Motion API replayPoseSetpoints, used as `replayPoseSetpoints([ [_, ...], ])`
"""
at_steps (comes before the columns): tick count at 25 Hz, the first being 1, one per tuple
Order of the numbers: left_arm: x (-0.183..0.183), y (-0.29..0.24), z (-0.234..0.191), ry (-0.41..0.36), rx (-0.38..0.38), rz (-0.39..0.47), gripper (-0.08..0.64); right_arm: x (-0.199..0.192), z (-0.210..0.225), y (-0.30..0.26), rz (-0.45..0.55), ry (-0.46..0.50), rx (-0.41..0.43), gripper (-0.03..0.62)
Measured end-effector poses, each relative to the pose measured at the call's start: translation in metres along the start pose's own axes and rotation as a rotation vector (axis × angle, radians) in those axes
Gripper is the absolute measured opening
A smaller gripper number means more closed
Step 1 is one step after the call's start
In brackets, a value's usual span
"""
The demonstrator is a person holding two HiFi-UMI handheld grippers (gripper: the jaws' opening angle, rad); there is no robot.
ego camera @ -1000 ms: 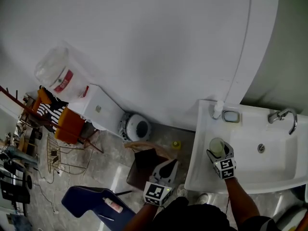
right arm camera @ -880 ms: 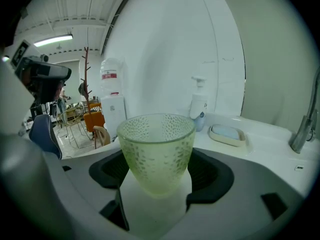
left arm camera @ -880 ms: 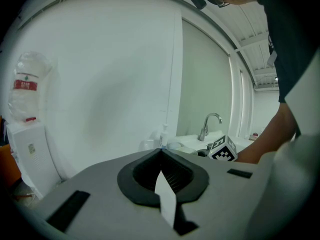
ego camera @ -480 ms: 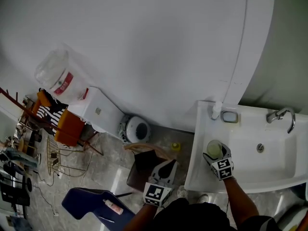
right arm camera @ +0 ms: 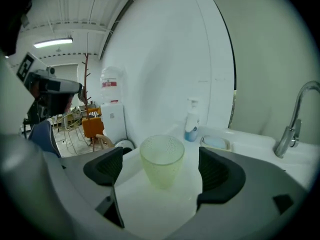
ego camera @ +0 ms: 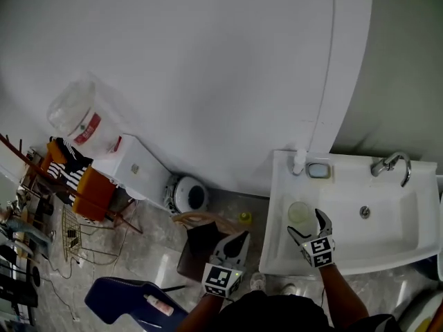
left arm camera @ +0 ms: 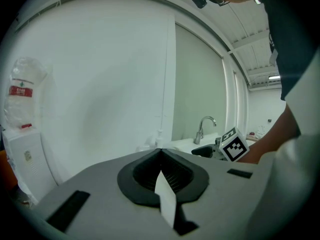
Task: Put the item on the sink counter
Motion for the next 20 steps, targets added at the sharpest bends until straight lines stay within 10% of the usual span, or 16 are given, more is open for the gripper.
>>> replayPoseSetpoints([
  [7,0.007,-0.008,0.02,0.008,-0.059,0.017,0.012,0.073,-0.007,0.043,0.158,0.043,-0.024,0.444],
  [20,0.035,-0.015,0.046,0.07,-0.1,0.076,0.012,0.148,-0.002,0.103,0.372,0.087,-0.095,0.143],
])
Point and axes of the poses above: the fingertips, and each gripper's own axes: y backward along the fingers, z to its right, x out of its top, the point moved 6 cm from there along y, backward along the fingers, and after that the axes turned 13 degrees about z, right-handed, at the moved point
